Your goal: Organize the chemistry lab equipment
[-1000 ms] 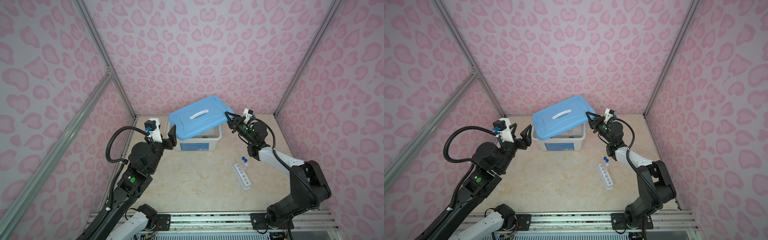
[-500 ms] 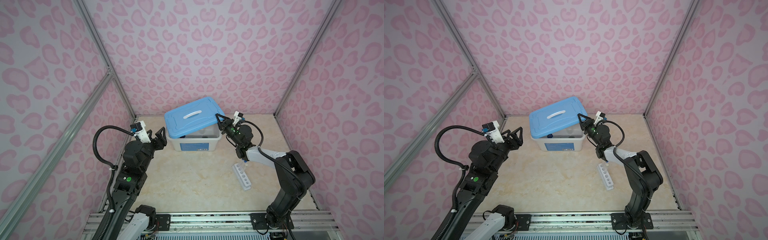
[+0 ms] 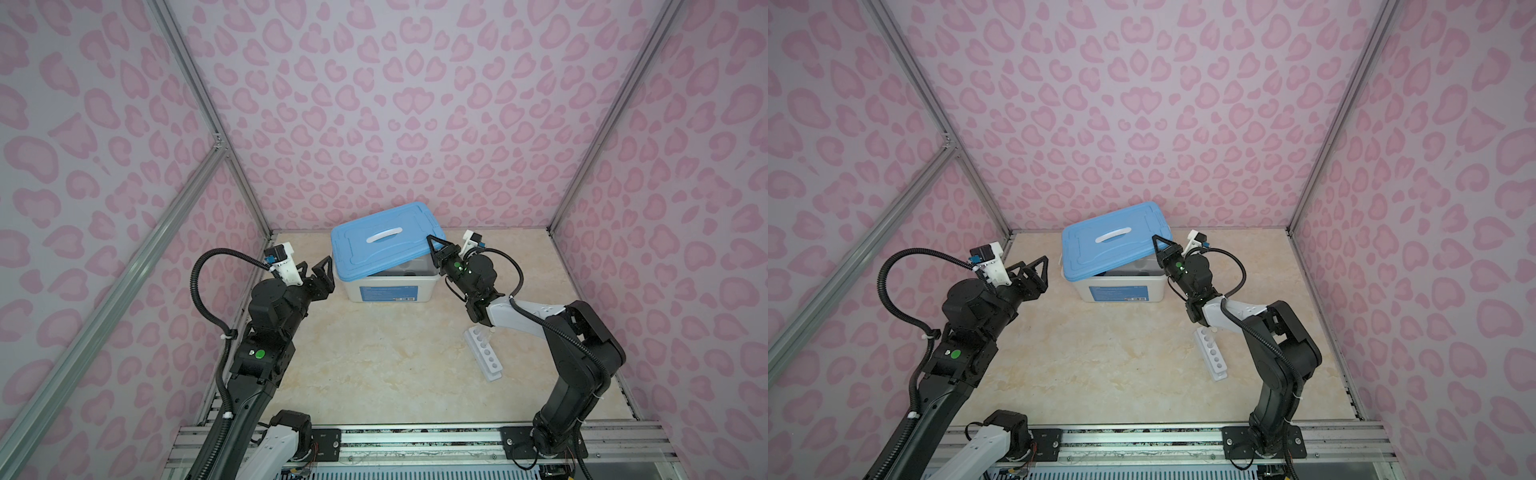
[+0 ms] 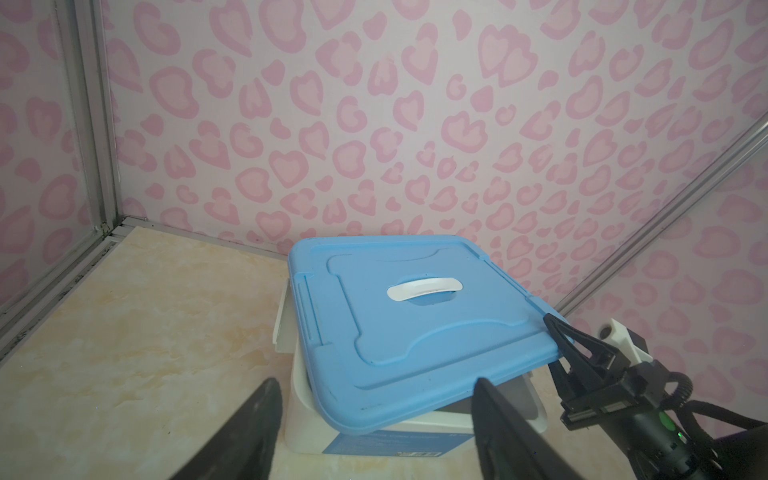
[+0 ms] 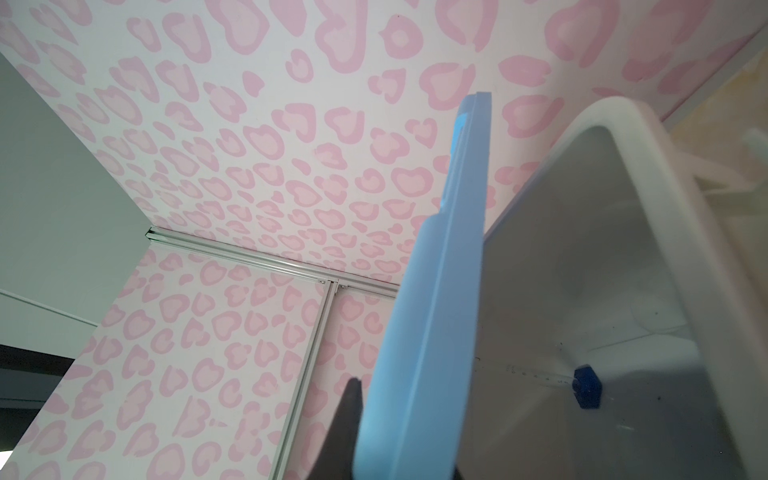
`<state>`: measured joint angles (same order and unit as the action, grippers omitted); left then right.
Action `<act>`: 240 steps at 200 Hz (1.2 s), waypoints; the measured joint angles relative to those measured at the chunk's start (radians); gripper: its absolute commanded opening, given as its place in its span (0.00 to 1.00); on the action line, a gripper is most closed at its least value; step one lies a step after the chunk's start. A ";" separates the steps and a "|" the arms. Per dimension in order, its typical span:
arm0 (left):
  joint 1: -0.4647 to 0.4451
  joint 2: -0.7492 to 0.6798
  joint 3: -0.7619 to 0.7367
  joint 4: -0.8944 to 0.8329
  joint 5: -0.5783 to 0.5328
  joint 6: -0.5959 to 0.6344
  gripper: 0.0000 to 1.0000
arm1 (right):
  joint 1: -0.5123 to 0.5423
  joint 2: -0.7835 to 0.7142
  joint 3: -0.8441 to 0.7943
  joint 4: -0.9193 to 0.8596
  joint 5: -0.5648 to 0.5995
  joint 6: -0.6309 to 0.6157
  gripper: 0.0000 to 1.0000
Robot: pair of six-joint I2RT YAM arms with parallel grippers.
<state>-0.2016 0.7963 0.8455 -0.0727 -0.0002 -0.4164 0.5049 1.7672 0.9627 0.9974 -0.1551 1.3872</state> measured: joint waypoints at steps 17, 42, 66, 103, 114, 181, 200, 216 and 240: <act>0.002 0.000 0.000 0.000 0.000 0.002 0.74 | 0.004 0.000 -0.011 0.004 0.010 -0.003 0.00; 0.003 0.012 -0.002 0.000 0.004 0.003 0.74 | 0.005 -0.004 -0.032 0.006 0.024 -0.004 0.00; 0.003 0.032 -0.002 0.000 0.013 0.013 0.74 | 0.011 -0.014 -0.040 0.006 0.032 -0.017 0.00; 0.003 0.043 -0.002 -0.007 0.016 0.029 0.74 | 0.027 -0.013 -0.056 0.014 0.051 -0.019 0.02; 0.003 0.045 -0.002 -0.007 0.016 0.035 0.74 | 0.030 -0.010 -0.056 0.015 0.055 -0.018 0.03; 0.003 0.076 -0.002 -0.009 0.015 0.051 0.74 | 0.042 0.000 -0.058 0.023 0.074 -0.020 0.14; 0.003 0.090 -0.002 -0.009 0.014 0.051 0.74 | 0.042 0.020 -0.063 0.033 0.075 -0.006 0.16; 0.003 0.105 -0.002 -0.009 0.011 0.051 0.74 | 0.044 0.031 -0.064 0.038 0.075 0.001 0.17; 0.003 0.138 0.005 -0.016 0.000 0.050 0.74 | 0.050 0.041 -0.064 0.040 0.068 -0.003 0.19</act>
<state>-0.1982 0.9340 0.8505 -0.0887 -0.0002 -0.3668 0.5549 1.8084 0.8986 1.0370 -0.0872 1.3846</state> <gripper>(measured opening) 0.742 0.183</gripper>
